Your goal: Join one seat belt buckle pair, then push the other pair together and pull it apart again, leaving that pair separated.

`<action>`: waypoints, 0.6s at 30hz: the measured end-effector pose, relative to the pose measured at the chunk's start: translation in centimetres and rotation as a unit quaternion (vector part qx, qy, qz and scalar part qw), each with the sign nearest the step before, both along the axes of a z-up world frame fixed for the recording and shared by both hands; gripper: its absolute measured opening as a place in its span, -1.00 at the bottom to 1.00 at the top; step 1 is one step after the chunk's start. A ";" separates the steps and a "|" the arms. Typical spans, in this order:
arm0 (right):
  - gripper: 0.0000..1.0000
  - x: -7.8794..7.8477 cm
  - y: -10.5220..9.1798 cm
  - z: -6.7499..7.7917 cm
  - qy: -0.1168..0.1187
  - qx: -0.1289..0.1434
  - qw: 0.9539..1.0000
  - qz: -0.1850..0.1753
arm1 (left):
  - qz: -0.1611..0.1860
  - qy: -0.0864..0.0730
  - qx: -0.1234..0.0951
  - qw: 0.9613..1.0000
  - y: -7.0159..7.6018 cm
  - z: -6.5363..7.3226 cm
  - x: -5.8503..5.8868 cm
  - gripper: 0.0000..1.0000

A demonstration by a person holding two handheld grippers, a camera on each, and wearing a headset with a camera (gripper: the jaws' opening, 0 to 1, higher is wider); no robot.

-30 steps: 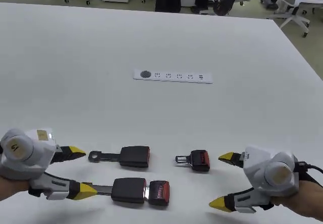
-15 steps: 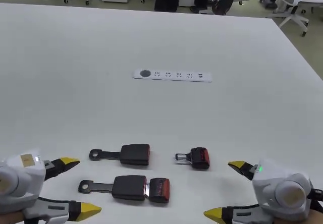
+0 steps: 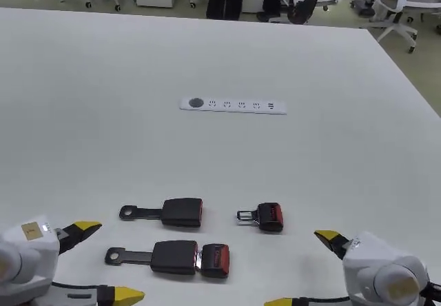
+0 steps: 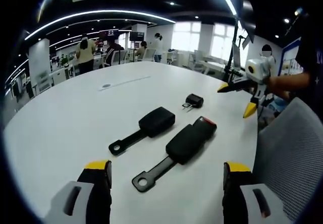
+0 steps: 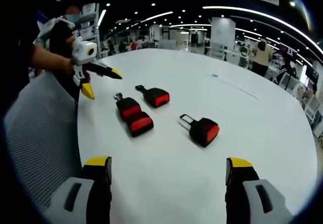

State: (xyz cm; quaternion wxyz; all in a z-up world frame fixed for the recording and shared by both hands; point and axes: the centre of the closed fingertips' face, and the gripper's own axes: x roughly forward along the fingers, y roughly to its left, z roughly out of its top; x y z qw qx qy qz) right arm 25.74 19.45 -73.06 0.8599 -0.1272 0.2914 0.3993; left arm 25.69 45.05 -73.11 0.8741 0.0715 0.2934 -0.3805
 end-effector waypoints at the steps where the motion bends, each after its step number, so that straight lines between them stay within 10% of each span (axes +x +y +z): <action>1: 0.94 0.0 0.0 0.0 0.000 0.002 1.000 -0.001 | 0.001 -0.001 0.000 1.000 0.0 0.0 0.0 0.90; 18: 0.98 0.0 0.2 0.0 0.000 0.007 1.000 0.003 | -0.009 -0.005 0.004 1.000 -0.4 0.1 -0.3 0.99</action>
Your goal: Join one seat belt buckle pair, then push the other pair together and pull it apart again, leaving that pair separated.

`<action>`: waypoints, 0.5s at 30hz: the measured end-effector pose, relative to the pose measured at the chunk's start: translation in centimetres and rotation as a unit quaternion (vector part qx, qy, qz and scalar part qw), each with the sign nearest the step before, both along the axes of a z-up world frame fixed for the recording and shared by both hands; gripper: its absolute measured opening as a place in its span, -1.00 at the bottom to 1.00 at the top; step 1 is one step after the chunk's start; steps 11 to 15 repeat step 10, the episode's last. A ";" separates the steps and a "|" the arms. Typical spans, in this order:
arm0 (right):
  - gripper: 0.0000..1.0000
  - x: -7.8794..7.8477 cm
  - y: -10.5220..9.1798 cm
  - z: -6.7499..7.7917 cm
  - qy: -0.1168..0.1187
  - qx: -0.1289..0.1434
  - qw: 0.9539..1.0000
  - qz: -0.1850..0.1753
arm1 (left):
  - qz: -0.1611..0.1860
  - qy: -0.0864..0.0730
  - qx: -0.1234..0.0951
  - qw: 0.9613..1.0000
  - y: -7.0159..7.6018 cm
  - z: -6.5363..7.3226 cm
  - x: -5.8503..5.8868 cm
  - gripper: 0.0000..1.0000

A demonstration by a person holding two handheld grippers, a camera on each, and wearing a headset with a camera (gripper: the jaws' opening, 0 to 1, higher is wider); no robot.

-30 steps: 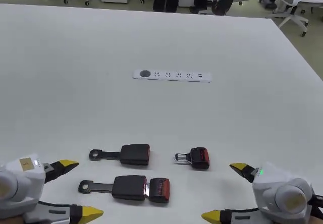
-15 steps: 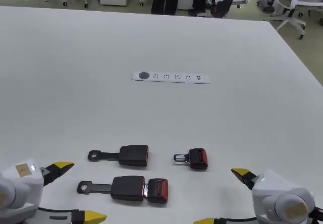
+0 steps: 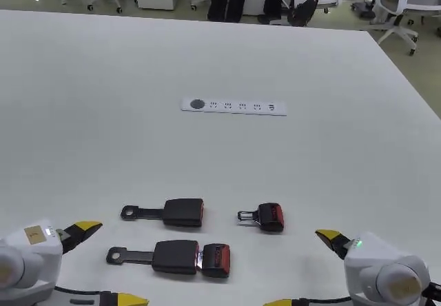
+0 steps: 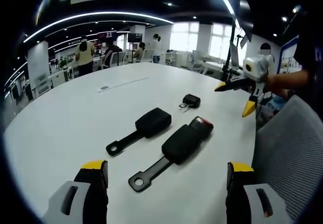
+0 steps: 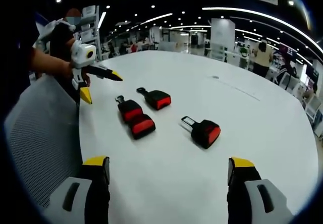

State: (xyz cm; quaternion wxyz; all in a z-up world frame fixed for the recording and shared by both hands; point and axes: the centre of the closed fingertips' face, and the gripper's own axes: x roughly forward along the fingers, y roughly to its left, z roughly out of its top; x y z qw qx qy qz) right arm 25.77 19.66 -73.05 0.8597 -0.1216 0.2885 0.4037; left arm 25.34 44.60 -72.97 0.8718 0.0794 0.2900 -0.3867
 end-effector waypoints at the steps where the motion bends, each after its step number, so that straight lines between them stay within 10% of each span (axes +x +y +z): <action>1: 0.98 0.0 0.0 0.0 0.000 0.001 1.000 -0.001 | -0.001 0.000 0.000 1.000 0.0 0.0 0.0 0.99; 15: 0.98 -0.2 0.1 0.2 0.001 0.000 1.000 0.000 | -0.001 -0.002 -0.003 1.000 -0.4 0.3 -0.3 0.99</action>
